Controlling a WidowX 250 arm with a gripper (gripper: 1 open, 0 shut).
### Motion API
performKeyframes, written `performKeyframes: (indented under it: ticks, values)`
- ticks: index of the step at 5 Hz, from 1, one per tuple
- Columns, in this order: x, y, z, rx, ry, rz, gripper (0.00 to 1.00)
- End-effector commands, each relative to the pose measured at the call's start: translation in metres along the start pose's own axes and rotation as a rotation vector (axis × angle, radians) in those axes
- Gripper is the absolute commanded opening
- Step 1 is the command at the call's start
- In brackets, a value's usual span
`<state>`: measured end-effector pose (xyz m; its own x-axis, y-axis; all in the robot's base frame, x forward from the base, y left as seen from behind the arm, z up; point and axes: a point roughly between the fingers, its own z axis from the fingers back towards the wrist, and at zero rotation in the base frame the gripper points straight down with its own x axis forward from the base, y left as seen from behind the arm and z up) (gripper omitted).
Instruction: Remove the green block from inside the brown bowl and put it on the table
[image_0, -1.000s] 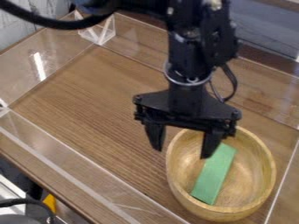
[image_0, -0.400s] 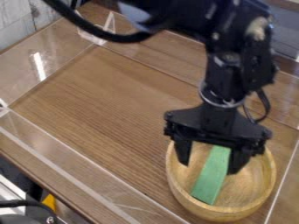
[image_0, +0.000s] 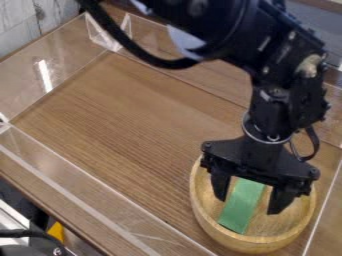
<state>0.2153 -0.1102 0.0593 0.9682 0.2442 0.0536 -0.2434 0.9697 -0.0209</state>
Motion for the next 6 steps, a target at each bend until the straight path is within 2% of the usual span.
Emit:
performKeyframes:
  ticks: [1,2,3,5,6]
  values:
    - [0.017,-0.005,0.006,-0.029,-0.043,-0.001,1.0]
    - [0.025,-0.006,-0.008,-0.023,-0.046,0.057,1.0]
    - [0.033,-0.008,-0.019,-0.018,-0.048,0.113,0.0]
    - [0.025,-0.007,0.0,-0.022,-0.039,0.187,0.0]
    - [0.024,-0.007,-0.004,-0.028,-0.033,0.146,0.0]
